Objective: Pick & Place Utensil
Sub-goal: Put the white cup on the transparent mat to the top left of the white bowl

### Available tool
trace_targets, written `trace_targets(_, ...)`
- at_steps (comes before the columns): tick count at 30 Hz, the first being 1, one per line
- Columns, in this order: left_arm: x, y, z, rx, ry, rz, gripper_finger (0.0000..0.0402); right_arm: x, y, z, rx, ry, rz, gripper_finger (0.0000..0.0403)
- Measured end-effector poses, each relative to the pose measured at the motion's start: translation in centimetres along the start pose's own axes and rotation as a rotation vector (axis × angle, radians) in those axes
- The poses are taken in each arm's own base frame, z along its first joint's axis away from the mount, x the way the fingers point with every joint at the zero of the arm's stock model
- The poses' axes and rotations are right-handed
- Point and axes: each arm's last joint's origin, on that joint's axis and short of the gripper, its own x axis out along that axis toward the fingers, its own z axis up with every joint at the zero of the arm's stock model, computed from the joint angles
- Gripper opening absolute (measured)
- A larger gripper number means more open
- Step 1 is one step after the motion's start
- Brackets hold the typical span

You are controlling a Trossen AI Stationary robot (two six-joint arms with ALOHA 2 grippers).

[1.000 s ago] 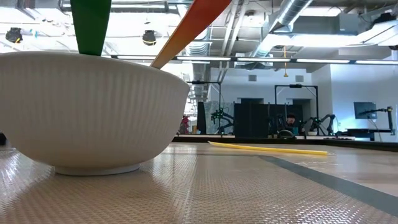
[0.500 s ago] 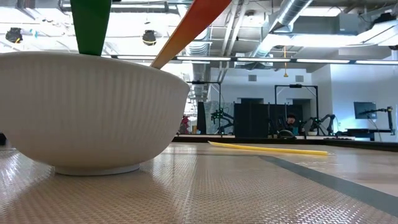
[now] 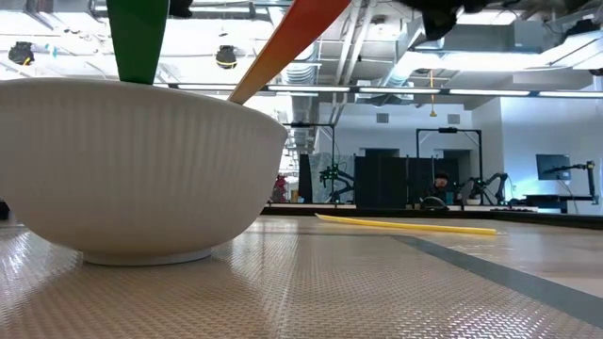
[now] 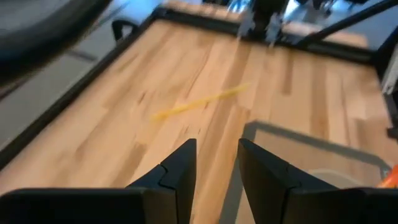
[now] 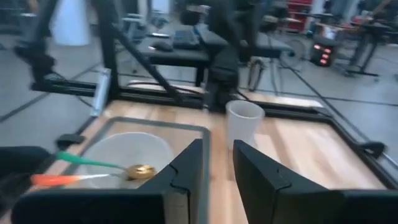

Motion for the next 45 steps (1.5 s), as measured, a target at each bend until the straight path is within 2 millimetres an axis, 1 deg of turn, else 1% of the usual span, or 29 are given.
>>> trace_targets(2, 0.2, -0.1, -0.2, -0.020, 0.056, 0.014, 0.0119, 0.1, -0.6, 0.0, 0.003, 0.001, -0.027, 0.0082)
trace_targets(6, 0.4, 0.0, -1.5, -0.112, 0.218, 0.009, 0.0119, 0.2, -1.5, 0.0, 0.016, 0.002, -0.068, 0.0082)
trace_targets(8, 0.6, 0.1, -2.5, -0.147, 0.322, 0.042, 0.0119, 0.3, -1.8, 0.1, 0.021, -0.010, -0.081, 0.0082)
trace_targets(10, 0.8, 0.3, -3.7, -0.142, 0.413, 0.081, 0.0119, 0.3, -2.0, 0.1, 0.023, -0.015, -0.089, 0.0082)
trace_targets(13, 1.5, 0.4, -5.3, -0.117, 0.487, 0.127, 0.0119, 0.3, -2.0, 0.1, 0.027, -0.018, -0.093, 0.0082)
trace_targets(21, 3.1, 0.2, -7.6, -0.063, 0.564, 0.181, 0.0119, 0.3, -2.0, 0.1, 0.077, -0.020, -0.087, 0.0082)
trace_targets(28, 3.8, 0.3, -9.0, -0.044, 0.584, 0.203, 0.0119, 0.3, -2.0, 0.1, 0.078, -0.020, -0.087, 0.0082)
trace_targets(36, 4.3, 0.7, -11.0, -0.022, 0.614, 0.225, 0.0117, 0.3, -2.0, 0.1, 0.079, -0.019, -0.087, 0.0082)
trace_targets(40, 4.5, 0.7, -11.4, -0.023, 0.613, 0.224, 0.0095, 0.3, -2.0, 0.1, 0.079, -0.019, -0.087, 0.0082)
trace_targets(42, 4.5, 0.7, -11.3, -0.025, 0.610, 0.222, 0.0073, 0.3, -2.0, 0.1, 0.078, -0.019, -0.087, 0.0082)
trace_targets(45, 4.6, 0.7, -11.3, -0.030, 0.609, 0.214, 0.0029, 0.3, -2.0, 0.1, 0.079, -0.019, -0.087, 0.0082)
